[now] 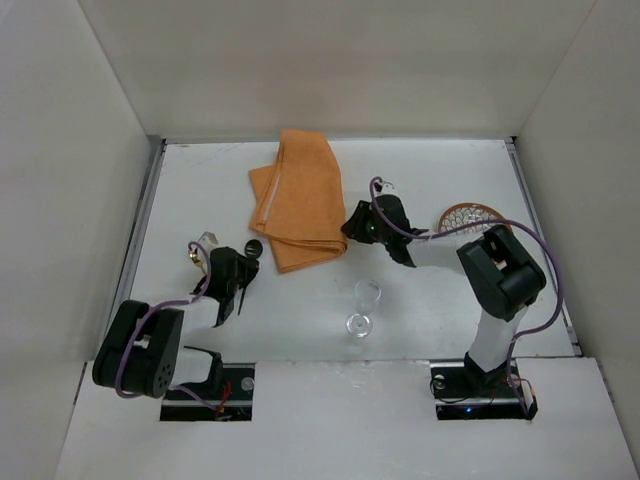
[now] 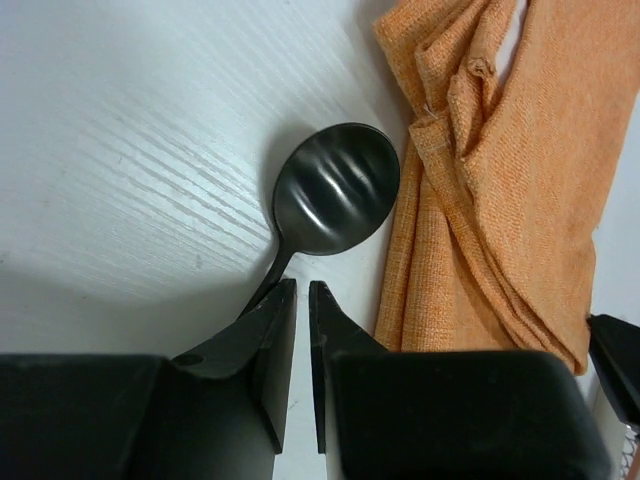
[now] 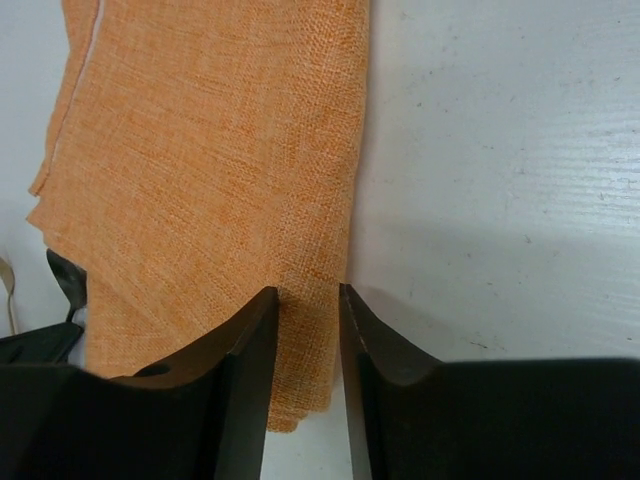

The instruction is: Set the dinner table for one person

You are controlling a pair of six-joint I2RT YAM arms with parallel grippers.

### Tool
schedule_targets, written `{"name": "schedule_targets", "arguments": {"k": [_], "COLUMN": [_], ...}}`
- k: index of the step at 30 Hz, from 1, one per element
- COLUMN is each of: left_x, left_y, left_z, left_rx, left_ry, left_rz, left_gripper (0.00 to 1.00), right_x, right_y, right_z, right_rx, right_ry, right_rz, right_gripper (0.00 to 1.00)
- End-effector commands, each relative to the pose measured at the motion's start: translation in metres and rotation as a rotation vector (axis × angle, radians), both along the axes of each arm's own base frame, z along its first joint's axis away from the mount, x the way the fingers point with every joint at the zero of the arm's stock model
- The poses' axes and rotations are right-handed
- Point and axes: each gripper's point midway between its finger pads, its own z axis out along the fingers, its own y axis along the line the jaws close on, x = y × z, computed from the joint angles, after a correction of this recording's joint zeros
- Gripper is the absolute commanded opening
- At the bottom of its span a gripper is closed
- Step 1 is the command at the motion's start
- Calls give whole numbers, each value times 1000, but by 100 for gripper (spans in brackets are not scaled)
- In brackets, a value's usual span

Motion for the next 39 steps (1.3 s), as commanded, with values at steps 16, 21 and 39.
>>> {"name": "schedule_targets", "arguments": {"k": [16,21,39], "left_x": [5,23,107], "left_y": [3,-24,-18], "left_z": [35,71,48], "left_rx": [93,52,103], "left_ry": [-28,-119,-61], "left_rz": [-5,-37,88], "left_gripper": [24,46,54], "right_x": [-17,-30,-43], "right_y": [-25,-29,-45], "right_z": [88,99,107], "right_rx": [105,102,145], "right_ry": [-189,-220,-246], "right_rz": [-17,9,16], "right_gripper": [57,61,76]}}
